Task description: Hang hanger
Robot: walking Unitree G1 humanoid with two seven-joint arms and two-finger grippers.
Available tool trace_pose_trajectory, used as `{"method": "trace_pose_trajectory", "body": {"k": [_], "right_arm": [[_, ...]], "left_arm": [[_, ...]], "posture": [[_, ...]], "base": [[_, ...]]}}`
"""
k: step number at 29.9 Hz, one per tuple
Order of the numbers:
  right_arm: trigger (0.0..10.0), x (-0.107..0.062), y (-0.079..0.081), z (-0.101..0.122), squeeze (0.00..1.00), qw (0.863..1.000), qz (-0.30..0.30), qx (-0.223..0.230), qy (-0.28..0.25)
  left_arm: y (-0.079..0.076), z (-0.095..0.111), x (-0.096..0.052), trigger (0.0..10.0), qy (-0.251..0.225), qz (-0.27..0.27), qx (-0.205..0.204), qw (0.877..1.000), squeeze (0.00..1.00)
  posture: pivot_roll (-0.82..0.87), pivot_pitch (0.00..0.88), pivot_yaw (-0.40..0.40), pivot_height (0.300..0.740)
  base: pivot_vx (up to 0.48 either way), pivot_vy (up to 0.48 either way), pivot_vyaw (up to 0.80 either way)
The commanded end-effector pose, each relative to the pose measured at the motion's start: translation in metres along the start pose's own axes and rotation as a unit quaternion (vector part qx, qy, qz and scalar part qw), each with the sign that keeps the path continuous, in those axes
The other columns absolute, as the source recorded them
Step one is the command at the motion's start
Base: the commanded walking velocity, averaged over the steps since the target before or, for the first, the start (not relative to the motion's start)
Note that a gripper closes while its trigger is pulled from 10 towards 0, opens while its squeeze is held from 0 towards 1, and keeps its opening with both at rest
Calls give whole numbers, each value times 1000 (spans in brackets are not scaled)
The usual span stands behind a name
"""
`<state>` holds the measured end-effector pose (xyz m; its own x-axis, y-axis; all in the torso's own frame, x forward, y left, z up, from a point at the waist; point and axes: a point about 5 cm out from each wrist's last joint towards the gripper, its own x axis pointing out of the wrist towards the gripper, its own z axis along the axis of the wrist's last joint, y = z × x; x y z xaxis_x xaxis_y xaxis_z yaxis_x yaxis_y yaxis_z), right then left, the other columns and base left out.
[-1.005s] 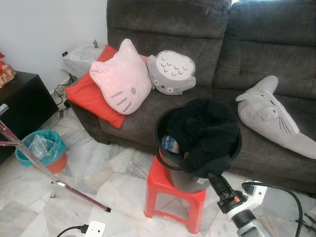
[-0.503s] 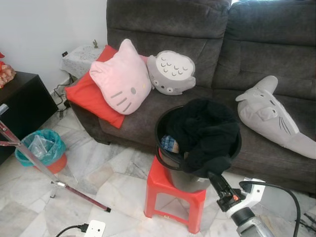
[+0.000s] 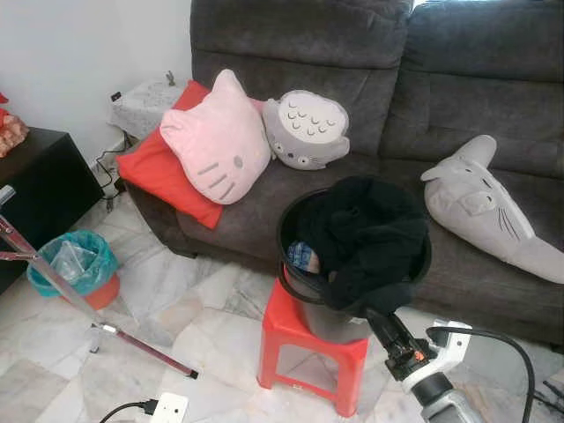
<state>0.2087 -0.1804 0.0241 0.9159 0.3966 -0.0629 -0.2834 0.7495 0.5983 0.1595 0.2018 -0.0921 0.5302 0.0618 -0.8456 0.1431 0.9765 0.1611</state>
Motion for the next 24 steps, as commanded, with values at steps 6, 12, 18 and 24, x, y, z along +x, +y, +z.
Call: {"method": "trace_pose_trajectory", "body": {"k": [6, 12, 18, 24], "right_arm": [[10000, 3, 5, 4, 1000, 1000, 13, -3, -9], [10000, 7, 5, 11, 0, 999, 25, -7, -22], [10000, 9, 10, 17, 0, 998, 47, -1, -36], [10000, 11, 15, 20, 0, 997, 71, 7, -41]], "left_arm": [[3, -1, 0, 10000, 2, 7, 1, 1000, 0], [3, 0, 0, 10000, 1, 10, 3, 1000, 0], [4, 0, 0, 10000, 0, 12, 3, 1000, 0], [4, 0, 0, 10000, -1, 14, 3, 1000, 0]], "posture": [[-69, 0, 61, 740], [-70, 0, 63, 740], [-69, 0, 64, 740], [-65, 0, 61, 740]], "base": [[0, 0, 0], [0, 0, 0], [0, 0, 0], [0, 0, 0]]}}
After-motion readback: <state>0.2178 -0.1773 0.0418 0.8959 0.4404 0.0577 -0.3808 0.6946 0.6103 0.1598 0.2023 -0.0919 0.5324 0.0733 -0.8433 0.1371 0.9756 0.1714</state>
